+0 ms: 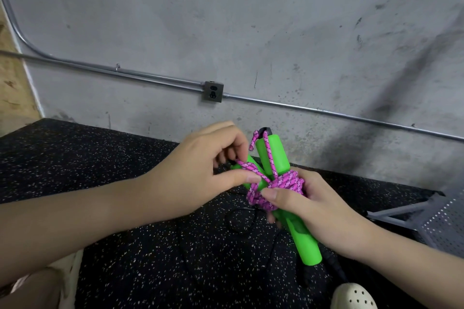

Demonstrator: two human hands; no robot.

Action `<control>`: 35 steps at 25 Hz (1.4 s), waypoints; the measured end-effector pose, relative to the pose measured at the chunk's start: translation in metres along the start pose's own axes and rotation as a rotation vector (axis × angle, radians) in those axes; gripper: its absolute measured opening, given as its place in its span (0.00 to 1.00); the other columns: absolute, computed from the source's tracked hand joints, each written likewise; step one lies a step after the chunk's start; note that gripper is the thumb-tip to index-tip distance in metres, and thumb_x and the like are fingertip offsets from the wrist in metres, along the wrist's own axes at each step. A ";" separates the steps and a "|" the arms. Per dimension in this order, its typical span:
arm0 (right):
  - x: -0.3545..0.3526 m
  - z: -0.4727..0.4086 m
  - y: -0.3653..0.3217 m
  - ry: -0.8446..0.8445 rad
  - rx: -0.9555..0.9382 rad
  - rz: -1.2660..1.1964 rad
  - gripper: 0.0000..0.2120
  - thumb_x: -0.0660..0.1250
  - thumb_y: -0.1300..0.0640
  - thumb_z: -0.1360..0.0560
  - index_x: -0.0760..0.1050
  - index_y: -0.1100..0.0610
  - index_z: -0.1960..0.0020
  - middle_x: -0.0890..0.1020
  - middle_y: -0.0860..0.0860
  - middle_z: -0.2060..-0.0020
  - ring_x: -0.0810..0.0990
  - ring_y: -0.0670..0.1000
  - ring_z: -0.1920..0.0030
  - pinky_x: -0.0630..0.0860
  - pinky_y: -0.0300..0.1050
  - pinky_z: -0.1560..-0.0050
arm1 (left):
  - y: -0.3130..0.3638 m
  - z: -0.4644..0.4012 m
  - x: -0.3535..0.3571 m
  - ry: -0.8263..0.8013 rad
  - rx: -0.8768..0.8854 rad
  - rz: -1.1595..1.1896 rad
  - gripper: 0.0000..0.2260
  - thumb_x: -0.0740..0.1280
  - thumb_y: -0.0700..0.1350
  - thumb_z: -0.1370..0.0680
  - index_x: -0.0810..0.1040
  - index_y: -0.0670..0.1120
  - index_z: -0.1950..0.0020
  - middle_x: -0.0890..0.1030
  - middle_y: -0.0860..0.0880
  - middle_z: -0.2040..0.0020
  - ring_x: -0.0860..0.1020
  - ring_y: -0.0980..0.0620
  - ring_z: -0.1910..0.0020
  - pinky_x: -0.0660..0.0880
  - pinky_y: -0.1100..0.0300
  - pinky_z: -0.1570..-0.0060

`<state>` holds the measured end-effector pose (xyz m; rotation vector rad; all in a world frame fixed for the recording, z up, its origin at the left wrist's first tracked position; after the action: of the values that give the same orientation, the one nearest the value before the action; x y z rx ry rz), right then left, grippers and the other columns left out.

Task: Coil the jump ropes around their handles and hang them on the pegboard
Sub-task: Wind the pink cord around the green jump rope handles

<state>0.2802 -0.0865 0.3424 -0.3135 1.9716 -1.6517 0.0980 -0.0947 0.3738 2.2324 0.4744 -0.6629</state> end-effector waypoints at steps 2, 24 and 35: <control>0.000 0.001 0.002 -0.021 0.039 -0.017 0.11 0.73 0.44 0.33 0.82 0.50 0.56 0.81 0.53 0.63 0.81 0.53 0.64 0.78 0.47 0.63 | -0.002 -0.001 -0.002 -0.068 -0.005 0.038 0.10 0.76 0.53 0.28 0.76 0.55 0.55 0.76 0.59 0.56 0.75 0.54 0.56 0.72 0.65 0.55; 0.005 -0.001 0.005 -0.082 0.110 -0.011 0.09 0.74 0.44 0.34 0.83 0.47 0.57 0.82 0.51 0.64 0.81 0.52 0.64 0.77 0.44 0.64 | 0.009 0.010 -0.010 -0.080 0.136 -0.214 0.06 0.71 0.52 0.21 0.78 0.51 0.55 0.75 0.60 0.58 0.76 0.57 0.57 0.71 0.68 0.55; 0.006 -0.004 0.005 -0.029 0.085 0.085 0.01 0.74 0.51 0.31 0.83 0.47 0.59 0.81 0.49 0.67 0.80 0.50 0.66 0.76 0.42 0.66 | -0.002 0.006 -0.002 -0.093 -0.149 -0.111 0.06 0.74 0.57 0.27 0.84 0.56 0.56 0.76 0.55 0.61 0.74 0.54 0.63 0.71 0.62 0.63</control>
<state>0.2737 -0.0849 0.3363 -0.2175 1.8610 -1.6620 0.0939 -0.0980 0.3702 2.0379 0.5847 -0.7603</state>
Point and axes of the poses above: each hand's wrist, its own z-axis away from the middle knuckle, its own x-axis out of the palm, y = z × x, the point moved 5 cm from there along -z, towards the middle knuckle
